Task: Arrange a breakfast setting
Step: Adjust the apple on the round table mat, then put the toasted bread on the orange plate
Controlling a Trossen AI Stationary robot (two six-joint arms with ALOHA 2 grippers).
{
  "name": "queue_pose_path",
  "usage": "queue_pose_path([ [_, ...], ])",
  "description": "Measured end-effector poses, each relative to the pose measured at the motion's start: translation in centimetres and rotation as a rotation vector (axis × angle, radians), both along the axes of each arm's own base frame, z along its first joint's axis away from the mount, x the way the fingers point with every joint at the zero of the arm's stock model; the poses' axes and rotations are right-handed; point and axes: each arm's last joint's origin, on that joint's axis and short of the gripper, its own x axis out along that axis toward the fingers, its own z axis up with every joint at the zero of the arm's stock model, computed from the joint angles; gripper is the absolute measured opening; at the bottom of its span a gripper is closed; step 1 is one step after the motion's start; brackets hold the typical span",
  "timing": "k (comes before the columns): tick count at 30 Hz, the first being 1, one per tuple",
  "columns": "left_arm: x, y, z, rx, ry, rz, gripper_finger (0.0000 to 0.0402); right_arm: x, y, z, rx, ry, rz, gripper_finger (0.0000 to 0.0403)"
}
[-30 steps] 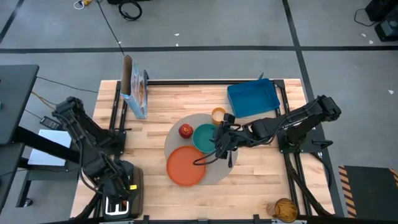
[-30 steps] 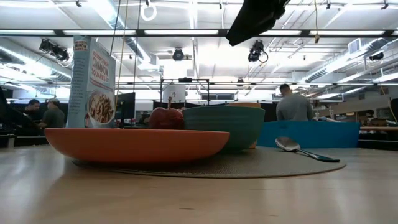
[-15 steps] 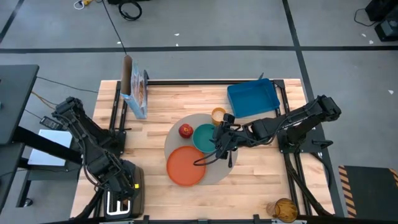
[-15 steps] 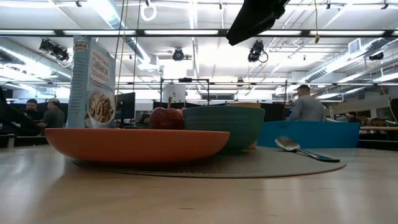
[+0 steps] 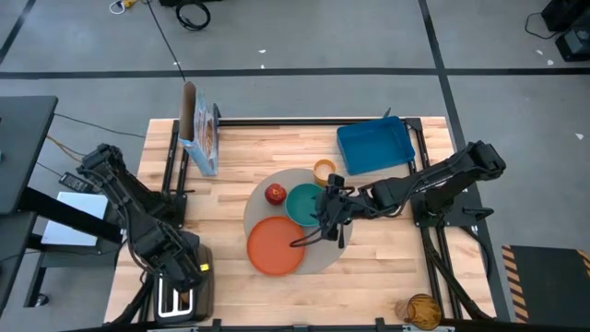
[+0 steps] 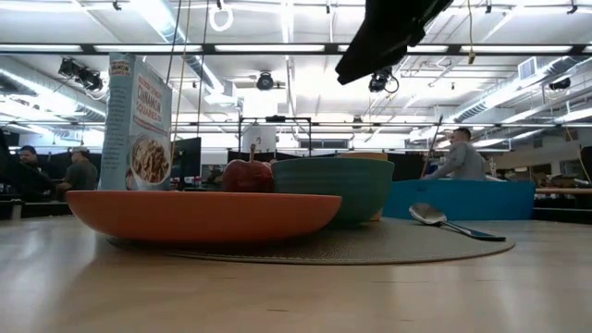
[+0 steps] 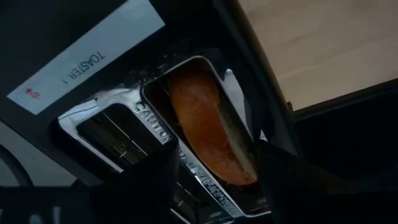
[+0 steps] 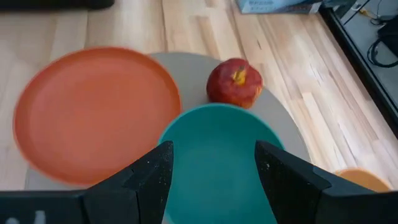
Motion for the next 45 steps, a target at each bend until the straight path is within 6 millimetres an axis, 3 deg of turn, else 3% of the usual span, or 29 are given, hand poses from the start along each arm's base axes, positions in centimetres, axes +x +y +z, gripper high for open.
queue_pose_path([
  [7,1.0,0.6,-0.1,0.016,-0.019,0.052,0.0184,0.1,-0.6,-0.5,0.015,-0.001,-0.007,0.0234],
  [22,0.9,0.9,0.1,0.04,-0.057,0.005,0.0055,0.2,-0.6,-0.4,-0.012,0.001,0.018,0.0234],
  [26,0.5,1.2,1.9,0.002,-0.089,-0.066,0.0051,0.2,-0.6,-0.4,-0.01,0.0,0.017,0.0234],
  [34,-1.1,2.9,7.4,-0.007,-0.163,-0.246,0.005,0.3,-0.6,-0.2,-0.002,-0.022,0.018,0.0234],
  [39,-2.4,4.4,10.6,-0.022,-0.2,-0.264,0.005,0.4,-0.5,-0.1,0.005,-0.037,0.02,0.0234],
  [45,-2.8,5.4,12.0,0.047,-0.344,-0.302,0.005,0.3,0.0,-0.1,0.024,-0.04,0.051,0.0234],
])
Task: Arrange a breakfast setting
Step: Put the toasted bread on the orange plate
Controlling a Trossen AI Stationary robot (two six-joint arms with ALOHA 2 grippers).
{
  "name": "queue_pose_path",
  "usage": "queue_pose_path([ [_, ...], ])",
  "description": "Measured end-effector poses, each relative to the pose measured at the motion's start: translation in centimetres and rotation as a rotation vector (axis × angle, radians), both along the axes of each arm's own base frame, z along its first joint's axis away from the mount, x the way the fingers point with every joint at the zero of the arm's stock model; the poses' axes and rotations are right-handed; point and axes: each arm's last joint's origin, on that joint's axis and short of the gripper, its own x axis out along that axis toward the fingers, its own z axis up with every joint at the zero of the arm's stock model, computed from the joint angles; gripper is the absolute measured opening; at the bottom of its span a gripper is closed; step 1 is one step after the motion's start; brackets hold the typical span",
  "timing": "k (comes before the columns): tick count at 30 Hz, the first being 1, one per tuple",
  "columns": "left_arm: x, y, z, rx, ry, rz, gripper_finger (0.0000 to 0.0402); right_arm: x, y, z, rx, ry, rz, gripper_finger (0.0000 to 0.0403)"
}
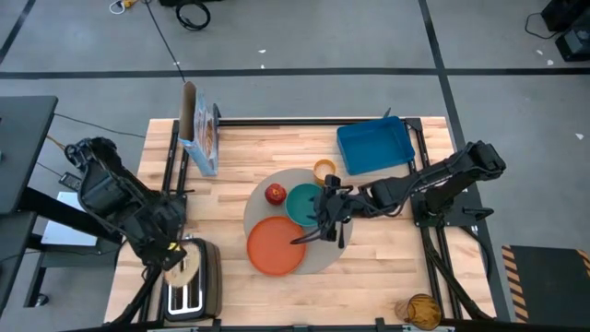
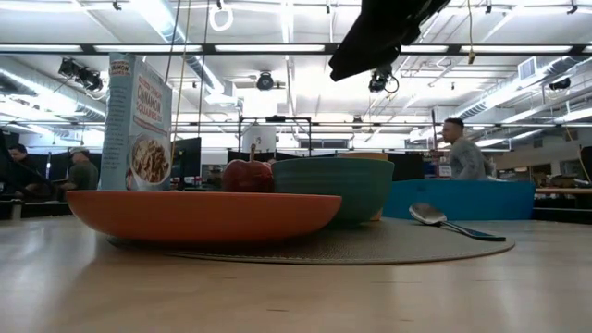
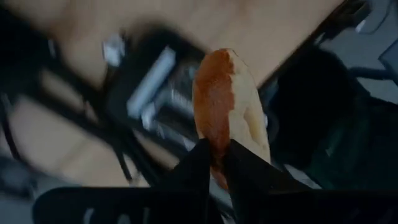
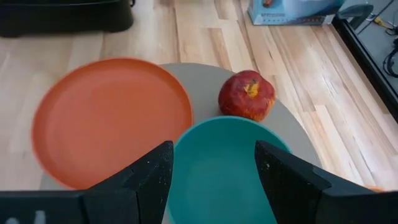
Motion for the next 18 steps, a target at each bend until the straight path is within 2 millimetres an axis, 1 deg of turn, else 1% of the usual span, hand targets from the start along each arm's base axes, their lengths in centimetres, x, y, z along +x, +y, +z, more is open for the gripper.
queue_pose_path([
  [4,0.7,0.4,-0.2,0.167,-0.178,-0.051,0.005,-0.2,0.6,0.0,-0.003,0.0,0.018,0.0234],
  [7,2.4,0.4,-1.3,0.239,-0.277,-0.074,0.005,-0.5,1.4,0.0,-0.032,-0.005,0.006,0.0233],
  [9,3.7,0.3,-2.6,0.254,-0.317,-0.107,0.005,-0.8,1.9,0.1,-0.071,-0.01,-0.022,0.0232],
  [13,6.6,0.6,-6.1,0.305,-0.395,-0.21,0.005,-1.7,2.9,0.3,-0.129,-0.004,-0.045,0.0232],
  [16,8.7,1.4,-8.7,0.303,-0.458,-0.28,0.005,-2.2,3.6,0.2,-0.096,0.012,-0.035,0.0232],
  [18,9.6,2.3,-10.5,0.313,-0.469,-0.297,0.005,-2.5,4.0,0.0,-0.055,0.031,-0.015,0.0232],
])
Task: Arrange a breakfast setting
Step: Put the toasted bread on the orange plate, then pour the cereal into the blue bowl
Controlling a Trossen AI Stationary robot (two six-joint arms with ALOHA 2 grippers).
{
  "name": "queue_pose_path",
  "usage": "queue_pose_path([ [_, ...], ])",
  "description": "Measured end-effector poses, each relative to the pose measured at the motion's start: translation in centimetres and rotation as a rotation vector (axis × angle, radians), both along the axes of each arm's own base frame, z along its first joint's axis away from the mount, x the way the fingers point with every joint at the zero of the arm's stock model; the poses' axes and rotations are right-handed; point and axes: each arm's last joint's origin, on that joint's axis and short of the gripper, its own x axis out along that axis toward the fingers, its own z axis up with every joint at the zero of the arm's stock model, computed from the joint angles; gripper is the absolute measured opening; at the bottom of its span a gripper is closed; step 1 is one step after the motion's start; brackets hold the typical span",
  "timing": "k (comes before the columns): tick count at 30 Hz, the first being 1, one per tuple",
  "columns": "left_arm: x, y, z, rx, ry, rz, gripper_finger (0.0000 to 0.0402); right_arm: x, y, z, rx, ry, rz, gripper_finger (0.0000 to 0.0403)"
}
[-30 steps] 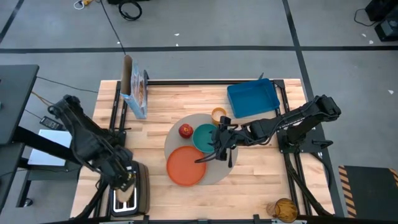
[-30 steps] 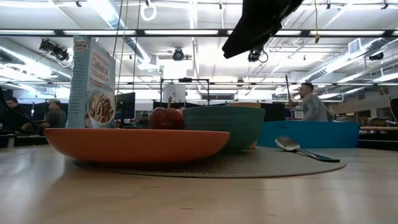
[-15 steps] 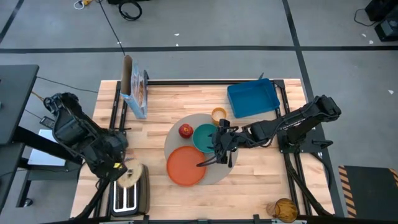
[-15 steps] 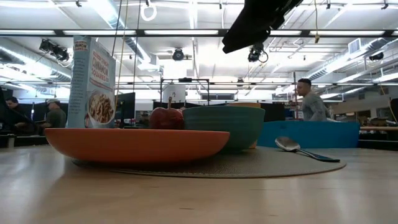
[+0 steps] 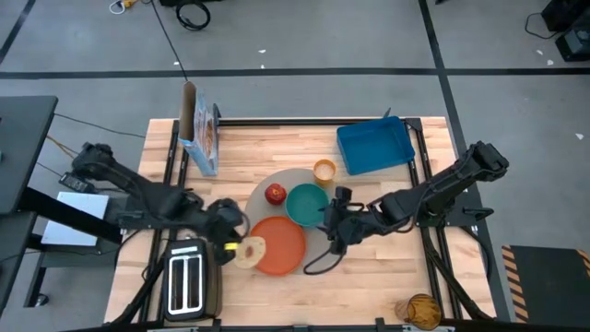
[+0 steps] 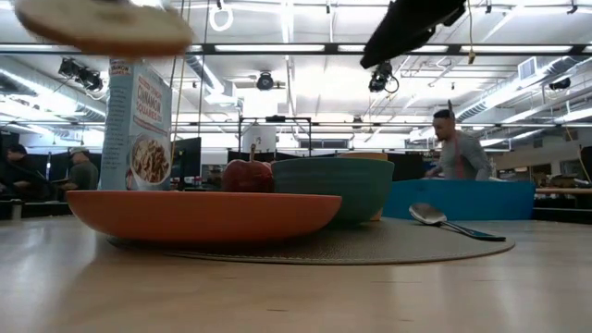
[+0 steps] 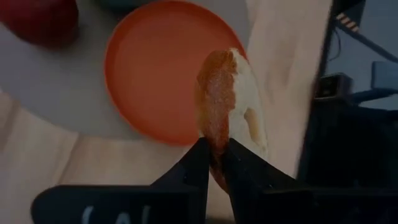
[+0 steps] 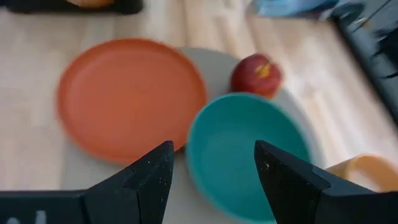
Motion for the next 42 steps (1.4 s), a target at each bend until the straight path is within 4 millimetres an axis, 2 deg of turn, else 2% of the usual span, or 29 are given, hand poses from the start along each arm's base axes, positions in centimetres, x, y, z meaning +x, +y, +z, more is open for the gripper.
queue_pose_path([
  [6,1.8,2.8,-5.1,-0.006,-0.051,-0.011,0.005,-0.5,0.8,-0.3,0.099,0.038,0.014,0.0232],
  [10,2.3,4.0,-7.5,-0.037,-0.13,-0.042,0.005,-0.7,1.2,-0.3,0.106,0.04,0.023,0.0232],
  [16,3.2,4.6,-10.7,-0.038,-0.2,-0.092,0.005,-0.7,1.2,-0.3,0.109,0.033,0.026,0.0232],
  [22,4.2,4.7,-13.5,-0.002,-0.111,-0.093,0.005,-0.4,1.0,-0.1,0.118,0.013,0.016,0.0232],
  [25,4.6,4.8,-14.2,0.009,-0.1,-0.089,0.005,-0.2,0.7,-0.1,0.119,0.005,0.005,0.0234],
  [30,4.7,4.8,-14.3,0.068,-0.115,-0.156,0.0062,0.1,0.3,0.0,0.127,-0.014,-0.012,0.0238],
  [34,4.7,4.8,-14.3,0.102,-0.128,-0.2,0.0101,0.3,0.0,0.1,0.134,-0.028,-0.022,0.024],
  [39,4.9,5.1,-14.1,0.157,-0.137,-0.228,0.0163,0.6,0.0,1.4,0.122,-0.044,-0.004,0.024],
  [42,4.7,5.4,-12.5,0.177,-0.109,-0.224,0.0183,1.0,0.1,3.1,0.08,-0.073,0.031,0.024],
])
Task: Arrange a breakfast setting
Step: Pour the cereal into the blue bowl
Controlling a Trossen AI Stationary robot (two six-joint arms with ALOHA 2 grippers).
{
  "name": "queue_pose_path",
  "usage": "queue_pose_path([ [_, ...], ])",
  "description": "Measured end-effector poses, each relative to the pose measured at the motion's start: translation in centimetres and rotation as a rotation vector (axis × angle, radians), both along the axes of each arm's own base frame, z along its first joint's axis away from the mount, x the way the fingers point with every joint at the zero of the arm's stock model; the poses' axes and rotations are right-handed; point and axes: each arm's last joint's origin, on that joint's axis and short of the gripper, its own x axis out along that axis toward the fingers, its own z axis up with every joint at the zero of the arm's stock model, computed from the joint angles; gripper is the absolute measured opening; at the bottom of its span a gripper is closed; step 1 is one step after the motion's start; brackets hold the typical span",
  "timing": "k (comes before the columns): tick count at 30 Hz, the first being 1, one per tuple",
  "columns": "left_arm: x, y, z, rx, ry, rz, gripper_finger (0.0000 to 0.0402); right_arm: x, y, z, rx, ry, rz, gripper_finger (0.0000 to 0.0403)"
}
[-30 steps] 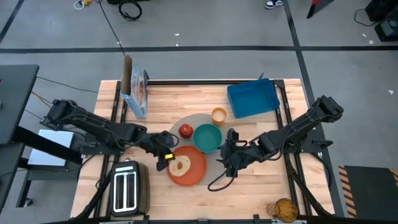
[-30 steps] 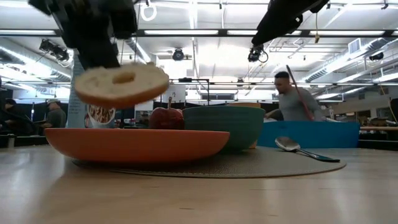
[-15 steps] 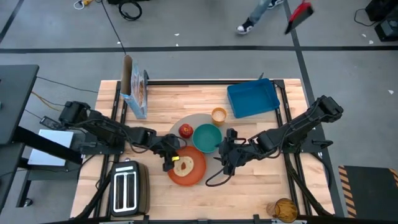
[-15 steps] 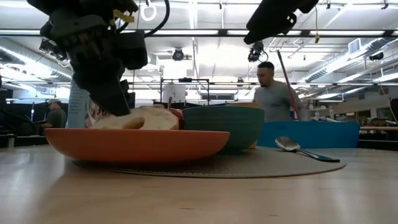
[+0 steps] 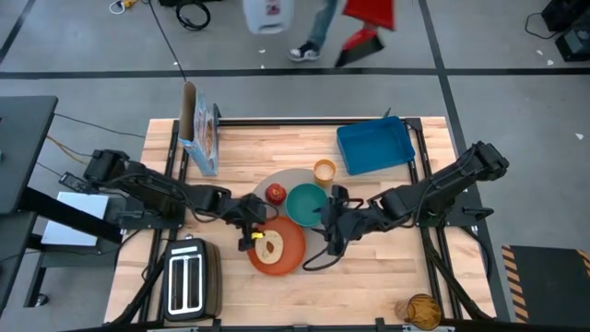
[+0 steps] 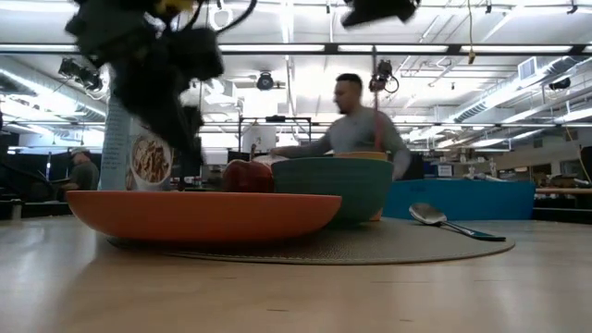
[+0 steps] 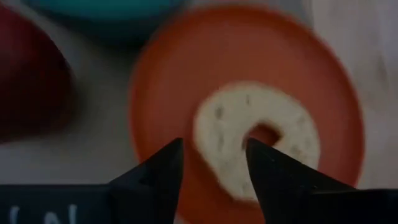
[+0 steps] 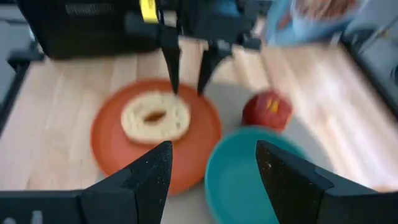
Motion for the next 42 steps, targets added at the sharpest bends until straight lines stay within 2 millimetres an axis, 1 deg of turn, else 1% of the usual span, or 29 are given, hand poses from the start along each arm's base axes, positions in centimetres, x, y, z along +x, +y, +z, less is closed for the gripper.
queue_pose_path([
  [1,0.2,0.1,0.9,0.015,-0.008,0.016,0.0185,0.1,0.0,0.6,-0.014,-0.018,0.006,0.024],
  [3,-0.2,0.2,2.5,0.063,0.009,0.046,0.0186,0.3,0.0,1.6,-0.059,-0.039,0.008,0.024],
  [7,-0.6,-0.3,6.7,0.123,-0.053,0.087,0.0181,0.5,0.0,3.2,-0.131,-0.08,0.022,0.024],
  [11,-2.1,-0.7,9.9,0.133,0.014,0.121,0.0179,0.8,-0.8,3.4,-0.184,-0.074,0.002,0.024],
  [15,-4.4,-0.4,13.5,0.088,0.155,0.245,0.0184,1.1,-2.1,3.4,-0.211,-0.07,-0.066,0.024],
  [17,-5.3,-0.3,14.6,0.059,0.208,0.316,0.0197,1.3,-2.9,3.4,-0.22,-0.067,-0.098,0.0241],
  [20,-7.0,0.1,14.9,0.029,0.302,0.433,0.0232,1.6,-4.0,3.3,-0.232,-0.053,-0.126,0.0241],
  [22,-8.1,0.4,14.7,0.03,0.391,0.524,0.0261,1.7,-4.7,3.3,-0.243,-0.04,-0.141,0.0241],
  [24,-9.1,0.7,14.5,0.056,0.468,0.625,0.0289,1.8,-5.4,3.1,-0.247,-0.021,-0.157,0.0241],
  [26,-9.7,1.0,14.5,0.113,0.477,0.732,0.031,1.8,-6.0,3.0,-0.249,-0.008,-0.175,0.0241],
  [29,-10.2,1.3,14.5,0.162,0.365,0.841,0.0319,1.7,-6.7,2.8,-0.269,0.03,-0.18,0.0241],
  [32,-11.2,1.9,14.0,0.196,0.279,0.971,0.032,1.5,-7.0,1.9,-0.28,0.082,-0.165,0.0241],
  [35,-12.4,2.4,12.7,0.201,0.196,1.091,0.032,0.9,-7.0,0.6,-0.257,0.166,-0.135,0.0241],
  [37,-13.1,2.5,11.7,0.209,0.143,1.132,0.032,0.6,-7.0,-0.4,-0.238,0.206,-0.125,0.0241],
  [42,-13.8,3.0,8.9,0.268,0.044,1.226,0.032,0.1,-7.0,-1.9,-0.248,0.274,-0.112,0.0241],
])
